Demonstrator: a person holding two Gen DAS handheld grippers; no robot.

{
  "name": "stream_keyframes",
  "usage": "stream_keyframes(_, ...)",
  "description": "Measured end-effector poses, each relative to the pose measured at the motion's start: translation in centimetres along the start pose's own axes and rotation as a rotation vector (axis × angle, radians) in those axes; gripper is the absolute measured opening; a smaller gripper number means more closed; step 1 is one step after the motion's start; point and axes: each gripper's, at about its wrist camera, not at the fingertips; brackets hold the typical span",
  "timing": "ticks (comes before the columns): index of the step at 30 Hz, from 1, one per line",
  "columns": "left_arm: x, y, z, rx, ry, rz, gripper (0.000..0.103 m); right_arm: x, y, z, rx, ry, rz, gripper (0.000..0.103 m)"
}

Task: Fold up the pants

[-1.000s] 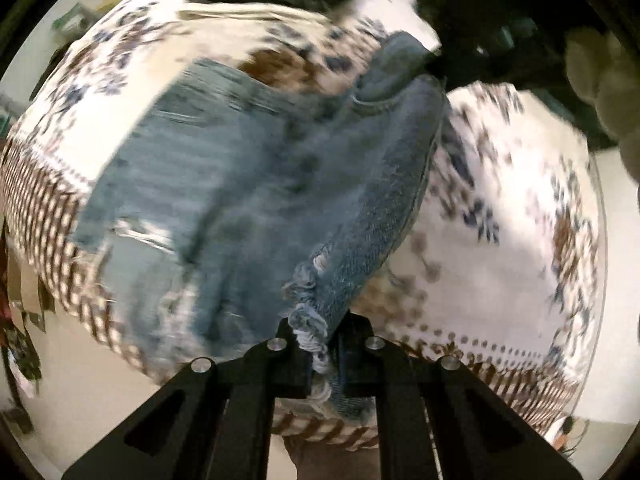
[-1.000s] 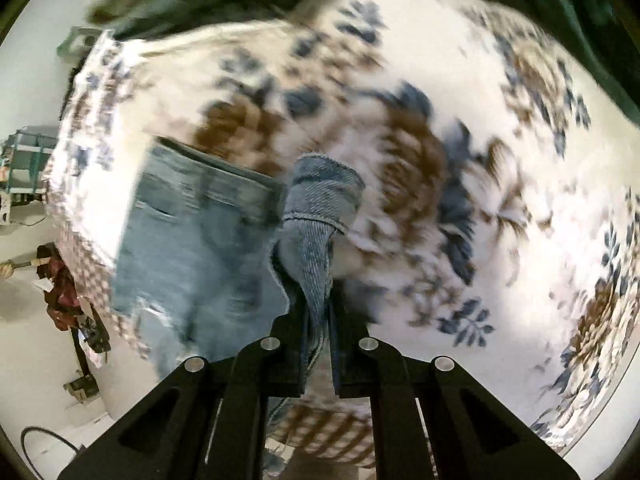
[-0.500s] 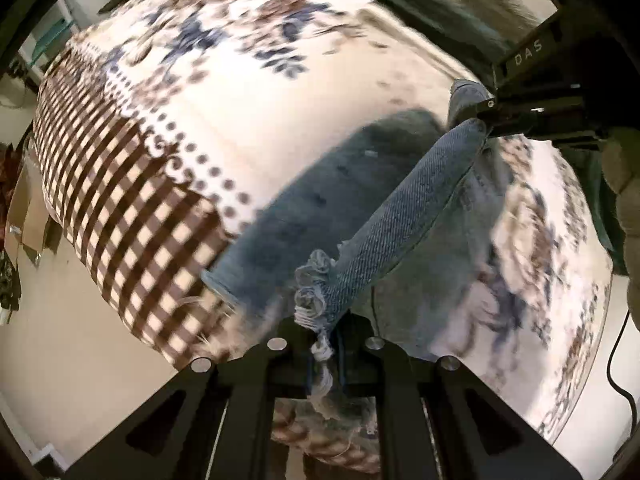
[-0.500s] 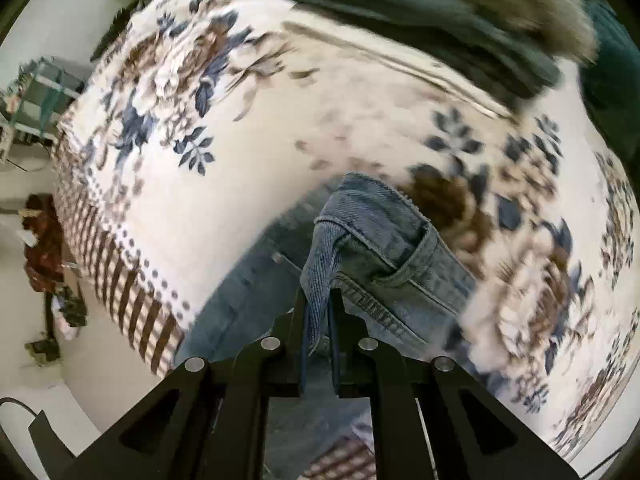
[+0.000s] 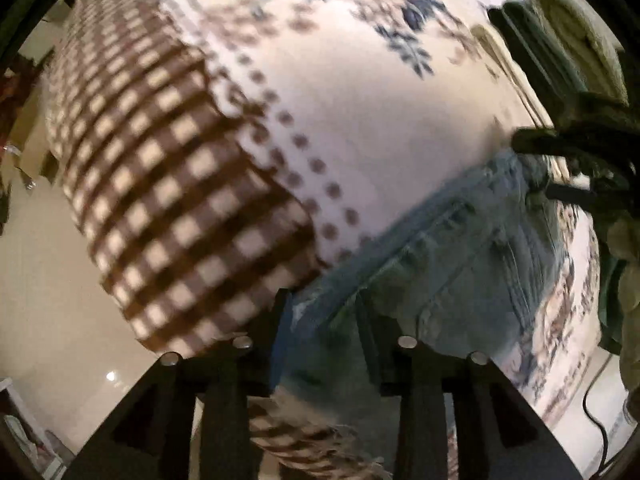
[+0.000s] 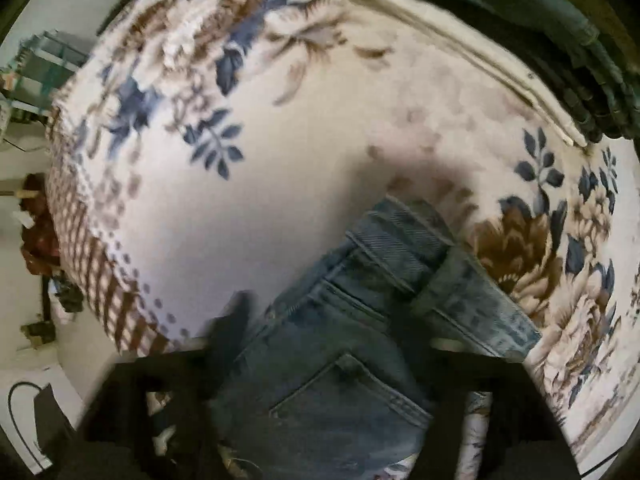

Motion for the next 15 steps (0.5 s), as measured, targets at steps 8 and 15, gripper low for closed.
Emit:
stream_keyframes(8, -2.3, 6.6, 6.6, -0.037, -0.029, 0.167, 0.069, -2.7, -9.8, 3.0, -0.01, -0.049, -0.147, 0.101)
stream_keyframes(15, -11.0, 12.8, 8.5, -0.221, -0.008, 0.493, 0.076, -6.4, -18.7, 0.7, 0.058, 0.029, -0.259, 0.101)
Point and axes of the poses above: each gripper's, at about its wrist camera, not at the fingertips, and z roughly against the way its jaws point, y to its left, x to its top, and after that the axes turned 9 degrees about -z, right-handed
